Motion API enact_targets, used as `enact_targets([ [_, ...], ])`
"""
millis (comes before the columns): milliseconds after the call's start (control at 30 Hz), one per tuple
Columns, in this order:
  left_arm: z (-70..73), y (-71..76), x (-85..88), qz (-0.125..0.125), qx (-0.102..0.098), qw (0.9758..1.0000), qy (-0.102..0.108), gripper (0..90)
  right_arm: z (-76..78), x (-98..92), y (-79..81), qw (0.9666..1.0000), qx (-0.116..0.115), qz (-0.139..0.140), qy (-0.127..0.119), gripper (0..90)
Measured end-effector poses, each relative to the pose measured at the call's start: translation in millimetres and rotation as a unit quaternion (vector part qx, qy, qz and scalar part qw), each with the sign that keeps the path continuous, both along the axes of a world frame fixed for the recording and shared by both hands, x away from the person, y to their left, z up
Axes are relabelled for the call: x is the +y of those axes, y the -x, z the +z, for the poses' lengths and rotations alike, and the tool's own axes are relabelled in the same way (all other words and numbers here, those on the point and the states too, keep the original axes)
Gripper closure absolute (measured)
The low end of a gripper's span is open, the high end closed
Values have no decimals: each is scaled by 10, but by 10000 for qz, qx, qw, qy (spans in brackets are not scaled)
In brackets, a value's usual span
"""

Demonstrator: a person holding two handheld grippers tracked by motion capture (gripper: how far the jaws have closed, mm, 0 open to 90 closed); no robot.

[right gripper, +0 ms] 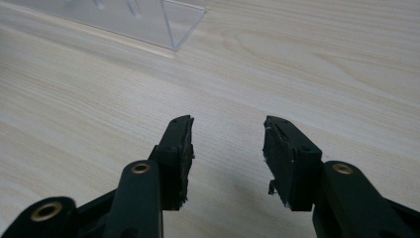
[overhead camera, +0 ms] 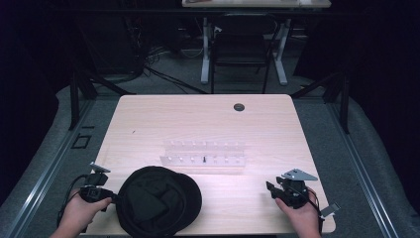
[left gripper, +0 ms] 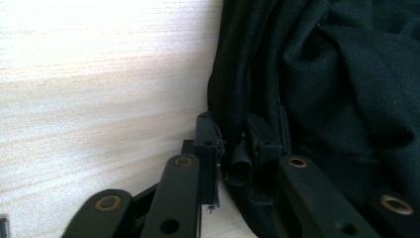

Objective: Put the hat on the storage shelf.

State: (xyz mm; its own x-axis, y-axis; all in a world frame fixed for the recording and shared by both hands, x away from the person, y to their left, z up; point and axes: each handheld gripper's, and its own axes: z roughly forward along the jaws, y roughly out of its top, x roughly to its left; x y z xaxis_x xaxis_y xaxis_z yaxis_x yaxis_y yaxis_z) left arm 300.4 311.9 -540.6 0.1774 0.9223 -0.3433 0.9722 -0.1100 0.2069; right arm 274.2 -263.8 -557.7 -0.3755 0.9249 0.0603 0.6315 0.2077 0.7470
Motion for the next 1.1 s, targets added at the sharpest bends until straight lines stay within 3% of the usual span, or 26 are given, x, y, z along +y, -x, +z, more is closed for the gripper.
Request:
enact_targets([
  [167,17,-5,-7,-50,0,10000,4,834,1,-2,0,10000,-20,-8,-16,539],
  [433,121,-4,33,18,67,9996,284,849,1,-6,0,10000,-34,-17,-30,539],
  [767,359,15,77,22,-24,9977,672,852,-1,-6,-1,10000,-32,-18,-28,538],
  [1100,588,29,39,-139,-181,9974,684,853,-1,-7,0,10000,-10,-31,-29,537],
])
